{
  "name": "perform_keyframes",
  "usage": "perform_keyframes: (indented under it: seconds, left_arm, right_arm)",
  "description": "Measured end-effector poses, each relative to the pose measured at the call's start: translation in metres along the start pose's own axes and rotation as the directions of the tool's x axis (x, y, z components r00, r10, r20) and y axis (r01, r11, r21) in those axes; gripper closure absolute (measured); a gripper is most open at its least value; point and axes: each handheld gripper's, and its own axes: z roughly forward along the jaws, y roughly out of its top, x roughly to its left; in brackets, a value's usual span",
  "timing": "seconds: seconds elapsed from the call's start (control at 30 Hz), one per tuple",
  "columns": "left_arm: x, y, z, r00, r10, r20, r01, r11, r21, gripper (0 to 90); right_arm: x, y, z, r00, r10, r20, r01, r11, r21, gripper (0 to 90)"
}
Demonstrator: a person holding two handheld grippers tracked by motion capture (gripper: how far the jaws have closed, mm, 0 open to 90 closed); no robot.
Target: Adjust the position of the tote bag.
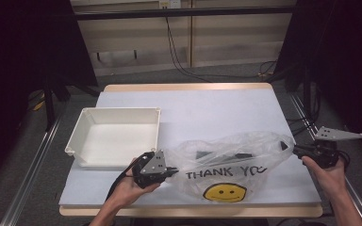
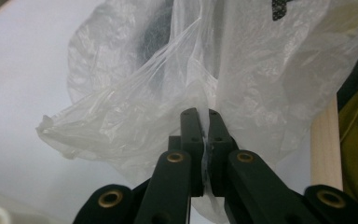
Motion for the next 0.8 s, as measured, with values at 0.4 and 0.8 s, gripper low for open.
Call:
perform_keyframes:
  seconds: [0.4,0.8]
  left_arm:
    - [-0.003,-0.018,0.027,0.9998,0.015,0.016,-0.017,0.9918,0.126,89.6]
    - [-0.001,-0.022,0.036,0.9997,-0.022,-0.011,0.023,0.9923,0.121,89.7]
  right_arm:
    - [-0.001,-0.03,0.031,0.9996,-0.007,0.026,0.004,0.992,0.126,90.0]
    - [0.002,-0.044,0.049,0.9987,-0.041,0.03,0.034,0.974,0.223,90.0]
